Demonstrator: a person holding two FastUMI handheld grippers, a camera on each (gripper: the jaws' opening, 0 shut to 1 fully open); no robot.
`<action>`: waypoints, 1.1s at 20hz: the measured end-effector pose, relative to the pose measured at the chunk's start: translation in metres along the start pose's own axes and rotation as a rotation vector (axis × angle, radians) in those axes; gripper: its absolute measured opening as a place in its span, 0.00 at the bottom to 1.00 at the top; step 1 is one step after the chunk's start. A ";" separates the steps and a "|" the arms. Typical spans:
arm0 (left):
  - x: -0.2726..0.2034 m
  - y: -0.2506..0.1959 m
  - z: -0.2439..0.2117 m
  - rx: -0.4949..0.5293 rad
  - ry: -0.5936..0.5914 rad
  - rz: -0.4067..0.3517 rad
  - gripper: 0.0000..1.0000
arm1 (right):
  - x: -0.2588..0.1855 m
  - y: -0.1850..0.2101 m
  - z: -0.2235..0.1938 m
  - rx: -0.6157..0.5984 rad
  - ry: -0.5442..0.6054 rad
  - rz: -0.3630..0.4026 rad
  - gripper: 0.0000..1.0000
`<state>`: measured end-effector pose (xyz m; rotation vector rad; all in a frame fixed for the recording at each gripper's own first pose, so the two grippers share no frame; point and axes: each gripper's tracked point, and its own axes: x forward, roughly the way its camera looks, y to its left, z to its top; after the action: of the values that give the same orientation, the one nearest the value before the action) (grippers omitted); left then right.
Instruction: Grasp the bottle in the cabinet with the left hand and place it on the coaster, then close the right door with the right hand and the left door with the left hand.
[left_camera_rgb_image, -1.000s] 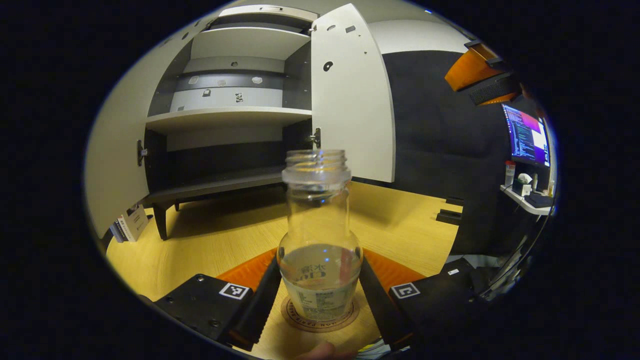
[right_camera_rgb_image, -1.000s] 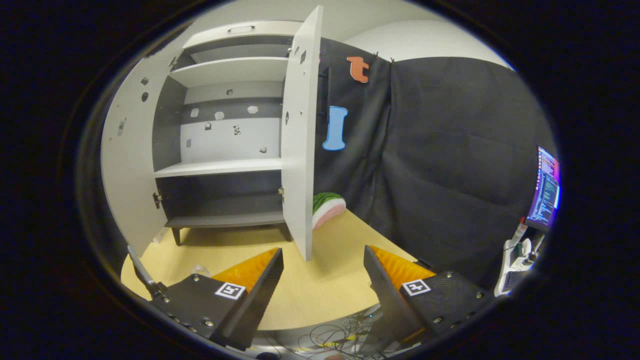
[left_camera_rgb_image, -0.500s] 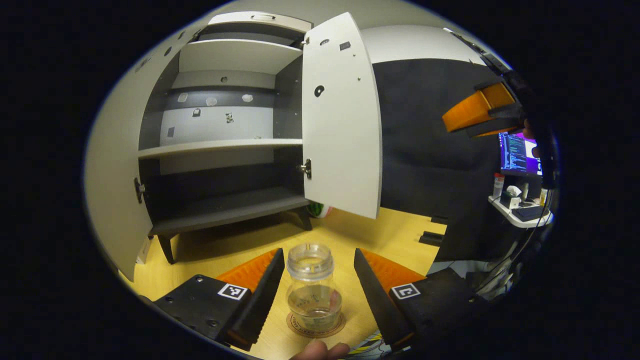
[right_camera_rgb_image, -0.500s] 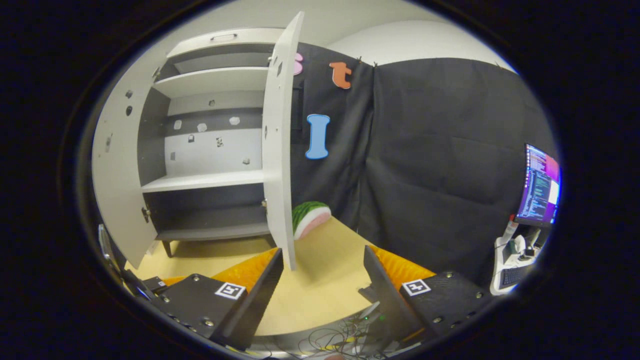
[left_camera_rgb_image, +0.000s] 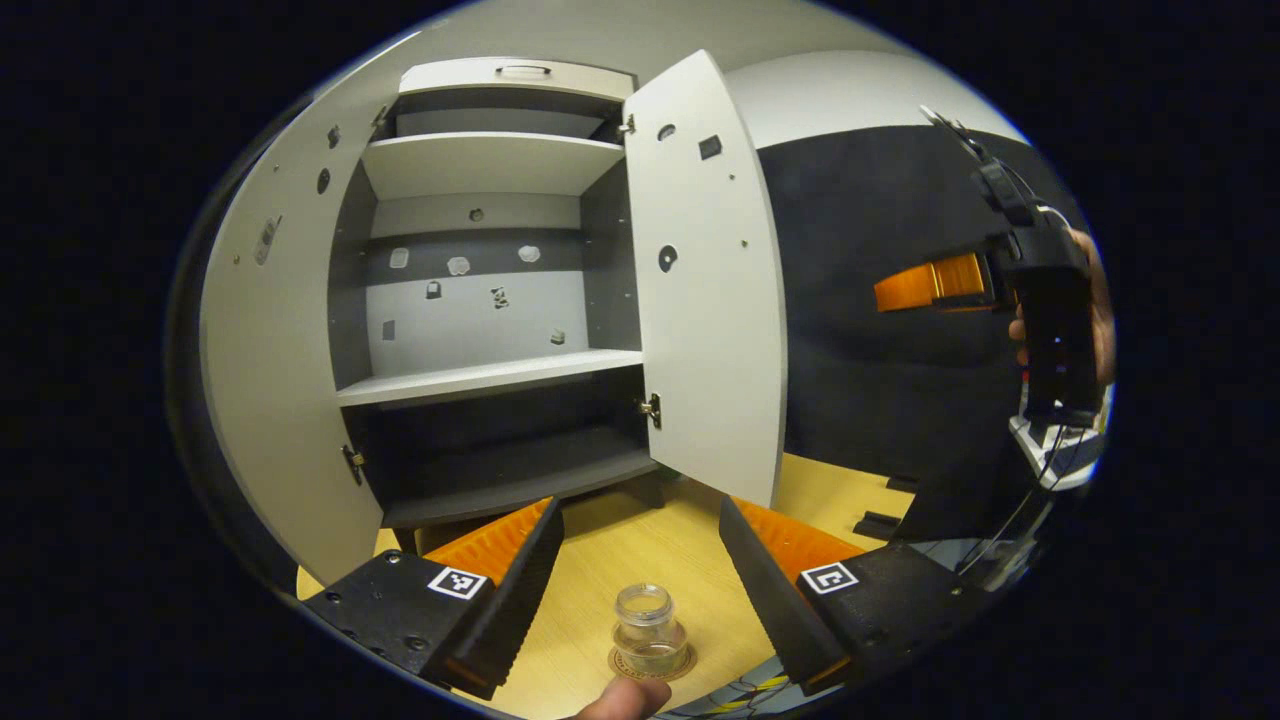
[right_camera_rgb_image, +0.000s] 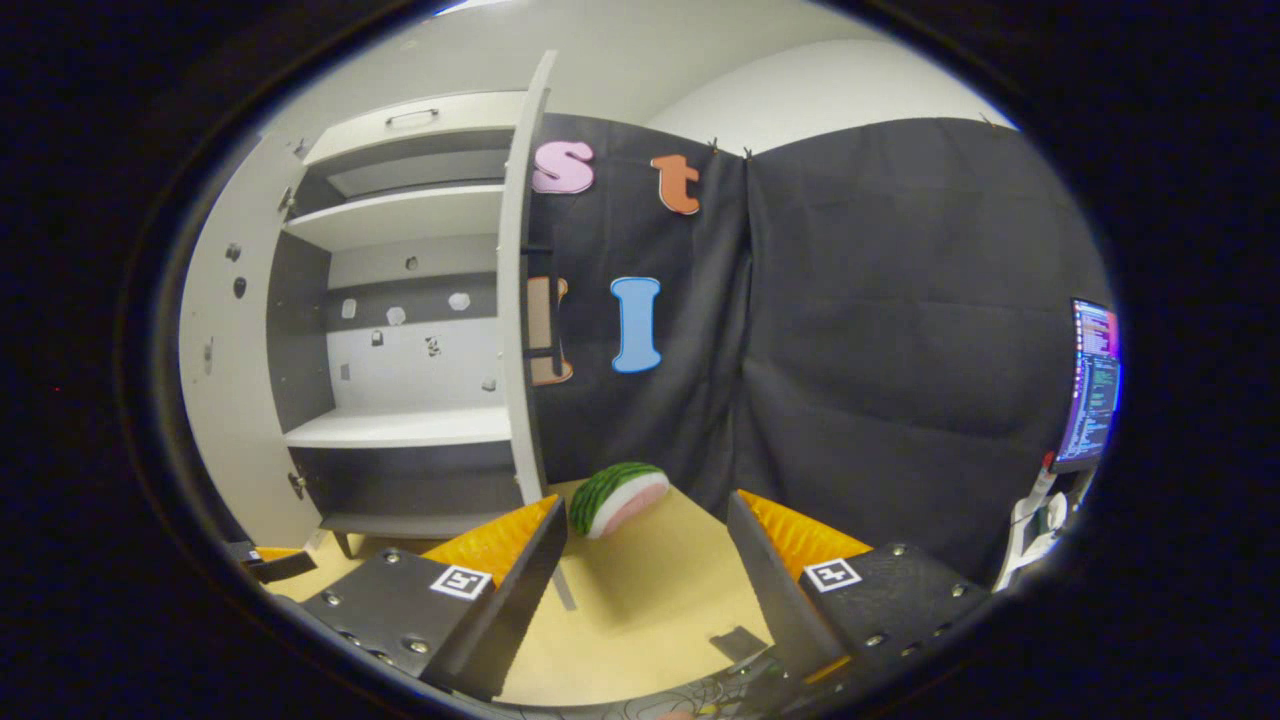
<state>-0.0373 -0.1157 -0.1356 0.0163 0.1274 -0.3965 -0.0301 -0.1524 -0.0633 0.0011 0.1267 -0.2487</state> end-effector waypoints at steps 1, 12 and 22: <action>-0.003 0.002 0.013 -0.002 -0.015 0.017 0.98 | 0.009 -0.007 0.007 0.003 -0.006 0.000 0.98; -0.064 0.076 0.121 -0.018 -0.125 0.294 0.98 | 0.094 -0.037 0.064 -0.016 -0.027 0.043 0.98; -0.134 0.119 0.136 0.044 -0.154 0.438 0.98 | 0.147 0.022 0.098 -0.044 -0.065 0.182 0.98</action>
<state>-0.0976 0.0403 0.0155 0.0557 -0.0380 0.0381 0.1286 -0.1683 0.0157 -0.0385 0.0672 -0.0644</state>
